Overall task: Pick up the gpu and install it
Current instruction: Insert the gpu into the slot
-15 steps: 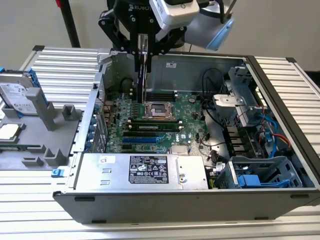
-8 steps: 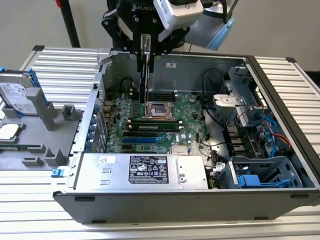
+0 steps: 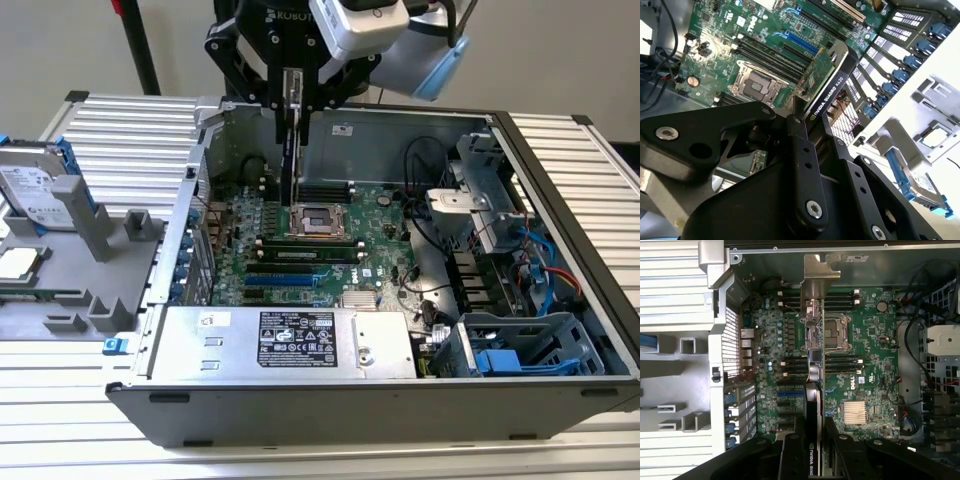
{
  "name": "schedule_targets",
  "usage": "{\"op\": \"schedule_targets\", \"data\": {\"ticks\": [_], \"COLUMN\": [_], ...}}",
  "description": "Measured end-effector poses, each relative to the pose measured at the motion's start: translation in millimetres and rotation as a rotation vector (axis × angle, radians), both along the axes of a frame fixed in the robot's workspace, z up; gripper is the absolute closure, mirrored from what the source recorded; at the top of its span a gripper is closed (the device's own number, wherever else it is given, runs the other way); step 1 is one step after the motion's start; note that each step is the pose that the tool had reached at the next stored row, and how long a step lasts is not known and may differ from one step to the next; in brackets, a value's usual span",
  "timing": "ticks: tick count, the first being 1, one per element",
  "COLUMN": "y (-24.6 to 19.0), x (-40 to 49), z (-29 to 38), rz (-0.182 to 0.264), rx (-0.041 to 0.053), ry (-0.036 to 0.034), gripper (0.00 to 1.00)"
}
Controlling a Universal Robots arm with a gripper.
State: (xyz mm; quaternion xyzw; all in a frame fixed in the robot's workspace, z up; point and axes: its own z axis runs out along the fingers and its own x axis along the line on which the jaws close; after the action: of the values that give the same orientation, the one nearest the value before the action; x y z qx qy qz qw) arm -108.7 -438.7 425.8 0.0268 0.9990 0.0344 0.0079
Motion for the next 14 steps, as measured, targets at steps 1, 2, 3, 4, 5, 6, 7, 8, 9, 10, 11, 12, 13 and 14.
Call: {"op": "schedule_targets", "data": {"ticks": [1,2,3,4,5,6,7,8,9,10,11,12,13,14], "y": [0.0,0.0,0.1,0.0,0.0,0.0,0.0,0.0,0.0,0.0,0.0,0.0,0.0,0.0], "x": [0.4,1.0,1.7,2.5,3.5,4.6,5.6,6.6,7.4,8.3,9.3,10.4,11.5,12.7], "z": [0.0,0.0,0.0,0.0,0.0,0.0,0.0,0.0,0.0,0.0,0.0,0.0,0.0,0.0], "rz": [0.0,0.0,0.0,0.0,0.0,0.0,0.0,0.0,0.0,0.0,0.0,0.0,0.0,0.0], "rx": [0.0001,0.0,-0.0001,0.0,0.0,0.0001,0.0,0.0,0.0,0.0,0.0,0.0,0.0,0.0], "ry": [-0.0001,0.0,0.0,0.0,0.0,-0.0001,0.0,0.0,0.0,0.0,0.0,0.0,0.0,0.0], "gripper": [1.0,1.0,1.0,1.0,1.0,1.0,1.0,1.0,1.0,1.0,1.0,1.0,1.0,1.0]}}
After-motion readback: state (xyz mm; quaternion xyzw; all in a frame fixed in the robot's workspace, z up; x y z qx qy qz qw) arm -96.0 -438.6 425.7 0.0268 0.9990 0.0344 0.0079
